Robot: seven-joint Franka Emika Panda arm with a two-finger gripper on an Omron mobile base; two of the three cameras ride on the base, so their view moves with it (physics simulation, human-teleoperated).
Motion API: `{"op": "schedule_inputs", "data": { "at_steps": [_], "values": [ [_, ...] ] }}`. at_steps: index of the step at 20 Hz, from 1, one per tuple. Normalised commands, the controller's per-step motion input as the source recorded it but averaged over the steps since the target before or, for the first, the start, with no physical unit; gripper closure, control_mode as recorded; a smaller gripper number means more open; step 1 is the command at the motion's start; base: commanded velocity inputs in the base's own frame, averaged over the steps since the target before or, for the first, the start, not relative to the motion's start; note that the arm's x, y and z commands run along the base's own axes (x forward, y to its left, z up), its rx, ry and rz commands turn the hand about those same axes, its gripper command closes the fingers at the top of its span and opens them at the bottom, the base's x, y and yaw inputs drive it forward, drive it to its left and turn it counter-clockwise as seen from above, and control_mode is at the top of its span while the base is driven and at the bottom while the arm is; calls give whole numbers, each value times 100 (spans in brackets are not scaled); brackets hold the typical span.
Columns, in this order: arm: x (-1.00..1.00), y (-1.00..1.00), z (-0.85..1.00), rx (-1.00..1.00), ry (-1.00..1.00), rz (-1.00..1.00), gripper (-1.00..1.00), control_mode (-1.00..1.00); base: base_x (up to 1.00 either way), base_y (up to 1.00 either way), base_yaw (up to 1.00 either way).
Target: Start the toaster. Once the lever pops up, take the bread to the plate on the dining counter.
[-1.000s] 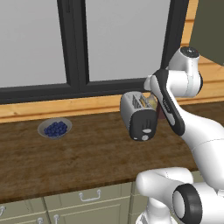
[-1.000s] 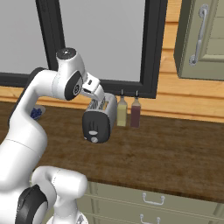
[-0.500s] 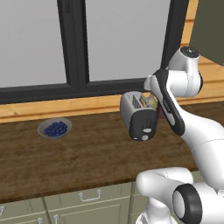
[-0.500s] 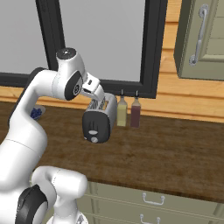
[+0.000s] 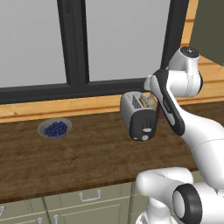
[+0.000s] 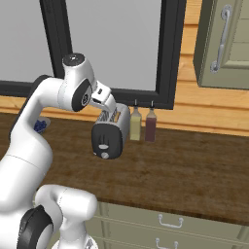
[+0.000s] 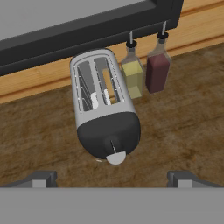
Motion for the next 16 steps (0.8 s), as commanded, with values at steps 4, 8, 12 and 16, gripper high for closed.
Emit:
{"op": "schedule_inputs", "data": {
  "at_steps": [4, 8, 12, 16],
  "values": [
    [0, 0, 0, 0, 0, 0, -100, -100, 0, 0, 0],
    [0, 0, 0, 0, 0, 0, -100, -100, 0, 0, 0],
    [0, 0, 0, 0, 0, 0, -100, -100, 0, 0, 0],
    [0, 0, 0, 0, 0, 0, -100, -100, 0, 0, 0]
  ]
}}
